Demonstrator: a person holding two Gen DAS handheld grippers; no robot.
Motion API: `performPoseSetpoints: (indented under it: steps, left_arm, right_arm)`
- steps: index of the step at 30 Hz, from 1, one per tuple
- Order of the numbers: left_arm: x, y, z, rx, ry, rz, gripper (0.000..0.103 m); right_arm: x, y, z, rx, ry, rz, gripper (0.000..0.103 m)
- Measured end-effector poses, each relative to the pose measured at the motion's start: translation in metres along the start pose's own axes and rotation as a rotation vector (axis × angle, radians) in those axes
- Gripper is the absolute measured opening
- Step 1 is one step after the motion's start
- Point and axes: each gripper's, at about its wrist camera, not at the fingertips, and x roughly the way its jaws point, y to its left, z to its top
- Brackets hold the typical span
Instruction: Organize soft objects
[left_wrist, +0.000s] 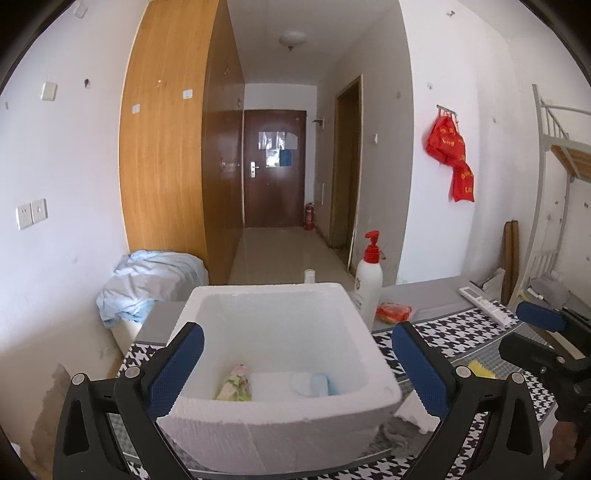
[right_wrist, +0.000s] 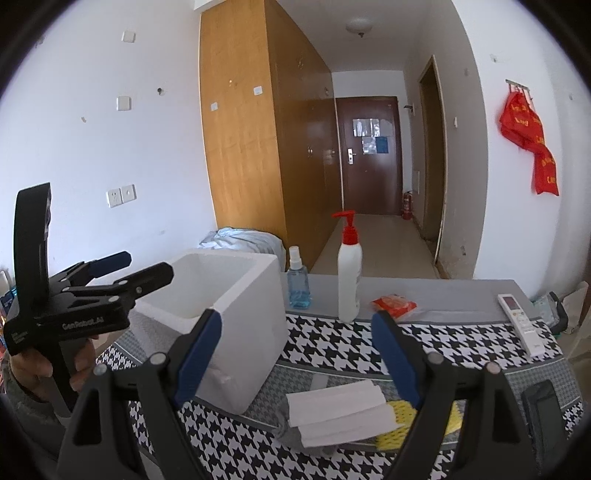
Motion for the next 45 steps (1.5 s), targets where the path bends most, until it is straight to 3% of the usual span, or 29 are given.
performPoseSetpoints:
  steps: [23,45]
  left_arm:
    - [-0.040,-0.025,-0.005,0.046,-0.037,-0.059,0.102]
    - [-0.052,-0.043,-0.017,0.060,-0.049,-0.105,0.102]
  right_arm:
    - [-0.042,-0.002,-0.005,0.002,-0.055,-0.038,0.087]
    - [-0.062,-0.011,-0.018,0.015,-0.064,-0.068,0.087]
